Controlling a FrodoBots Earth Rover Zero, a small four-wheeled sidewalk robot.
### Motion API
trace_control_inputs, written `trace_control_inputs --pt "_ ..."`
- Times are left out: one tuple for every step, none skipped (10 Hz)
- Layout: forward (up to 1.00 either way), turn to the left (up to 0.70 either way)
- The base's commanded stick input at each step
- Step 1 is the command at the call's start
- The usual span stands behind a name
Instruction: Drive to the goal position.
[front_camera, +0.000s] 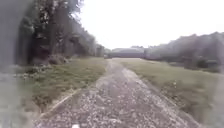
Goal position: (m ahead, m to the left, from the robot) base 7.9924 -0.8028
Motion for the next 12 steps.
trace_control_inputs --pt "0.85 0.01" --pt "0.85 0.01" --pt "0.85 0.01" --pt "0.89 0.01" --pt "0.96 0.01" --pt "1.0 -0.04" --pt "1.0 -0.18" --pt "1.0 -0.31" --pt "1.0 -0.35" --pt "1.0 -0.38" --pt "1.0 -0.19" --pt "1.0 -0.1"
